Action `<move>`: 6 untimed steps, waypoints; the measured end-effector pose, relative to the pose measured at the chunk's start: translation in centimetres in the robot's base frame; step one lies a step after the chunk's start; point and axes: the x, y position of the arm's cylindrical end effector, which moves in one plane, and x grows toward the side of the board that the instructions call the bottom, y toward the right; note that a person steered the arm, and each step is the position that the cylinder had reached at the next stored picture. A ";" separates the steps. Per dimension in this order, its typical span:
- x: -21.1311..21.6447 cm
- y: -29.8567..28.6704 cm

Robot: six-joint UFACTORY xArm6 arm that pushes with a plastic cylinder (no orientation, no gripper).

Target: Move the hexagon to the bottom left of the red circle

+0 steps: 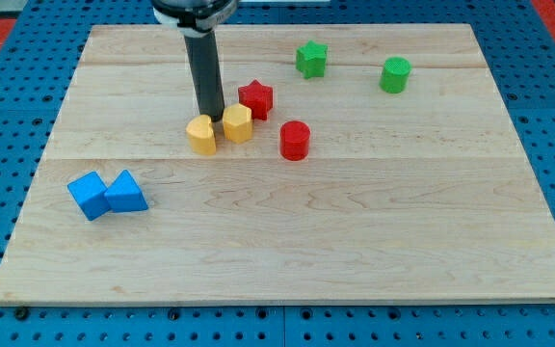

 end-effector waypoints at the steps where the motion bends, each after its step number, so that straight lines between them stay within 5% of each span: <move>1: 2.1 0.5; 3: -3.3 -1.7; 6: 3.7 7.7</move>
